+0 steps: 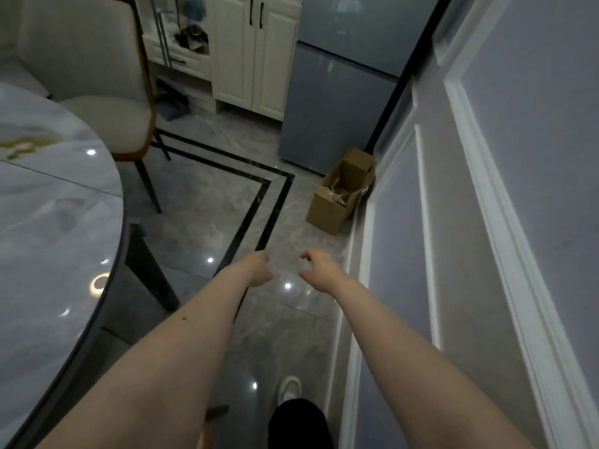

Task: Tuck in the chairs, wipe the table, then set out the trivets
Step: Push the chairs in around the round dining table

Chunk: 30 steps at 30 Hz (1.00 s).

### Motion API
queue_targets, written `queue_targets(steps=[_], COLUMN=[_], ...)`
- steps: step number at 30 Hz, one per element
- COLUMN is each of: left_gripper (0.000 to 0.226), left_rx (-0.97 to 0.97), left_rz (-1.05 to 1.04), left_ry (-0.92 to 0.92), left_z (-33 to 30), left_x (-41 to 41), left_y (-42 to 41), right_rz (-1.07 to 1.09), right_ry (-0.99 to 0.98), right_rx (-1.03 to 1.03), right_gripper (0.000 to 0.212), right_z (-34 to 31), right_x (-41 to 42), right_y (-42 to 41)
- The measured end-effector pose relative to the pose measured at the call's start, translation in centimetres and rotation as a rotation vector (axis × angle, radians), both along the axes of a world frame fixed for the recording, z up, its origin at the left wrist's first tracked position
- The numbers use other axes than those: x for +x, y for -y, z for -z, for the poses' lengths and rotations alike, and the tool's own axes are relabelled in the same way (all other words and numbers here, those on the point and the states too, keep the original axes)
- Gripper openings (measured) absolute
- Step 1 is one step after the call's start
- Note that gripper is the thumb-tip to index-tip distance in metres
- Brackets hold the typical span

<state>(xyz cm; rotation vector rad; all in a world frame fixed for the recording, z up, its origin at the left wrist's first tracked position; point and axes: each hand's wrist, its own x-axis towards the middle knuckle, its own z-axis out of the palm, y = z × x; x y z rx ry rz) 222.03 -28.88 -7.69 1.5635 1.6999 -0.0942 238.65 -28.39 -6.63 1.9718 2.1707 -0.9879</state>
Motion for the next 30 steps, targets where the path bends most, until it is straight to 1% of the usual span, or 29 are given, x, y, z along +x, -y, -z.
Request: queue_targets(steps=[3, 5, 7, 10, 14, 17, 21, 27, 30], left_gripper=[0.049, 0.05, 0.055, 0.058, 0.053, 0.053, 0.057, 0.057, 0.052], left_rx=[-0.011, -0.031, -0.024, -0.009, 0.001, 0.013, 0.027, 0.059, 0.077], left_rz=[-0.081, -0.114, -0.139, -0.175, -0.228, -0.256, -0.286, -0.302, -0.308], left_ry=[-0.051, -0.071, -0.065, -0.039, -0.042, -0.047, -0.032, -0.019, -0.01], left_z=[0.1, -0.3, -0.8, -1.6, -2.1, -2.0, -1.7, -2.3, -3.0], left_x=[-0.6, -0.4, 0.4, 0.9, -0.3, -1.6, -4.4, -9.2, -11.4], left_y=[-5.5, -8.6, -12.5, -16.9, -23.4, -28.4, -37.1, -50.0, -56.2], right_rz=[-0.069, -0.1, -0.142, -0.133, -0.188, -0.226, -0.283, -0.279, -0.28], right_ry=[-0.022, -0.029, -0.026, -0.047, -0.038, -0.022, 0.009, 0.01, 0.027], right_rx=[0.007, 0.009, 0.017, 0.018, 0.009, -0.011, 0.029, 0.022, 0.035], right_gripper=[0.047, 0.045, 0.045, 0.044, 0.044, 0.046, 0.044, 0.044, 0.043], right_z=[0.1, -0.3, -1.2, -2.0, -1.7, -0.8, -0.7, -1.4, -2.2], right_x=[-0.3, -0.2, 0.3, 1.0, 0.2, -1.6, -5.2, -10.9, -13.4], right_y=[-6.5, -10.0, -14.3, -19.7, -26.7, -32.2, -41.2, -54.2, -60.3])
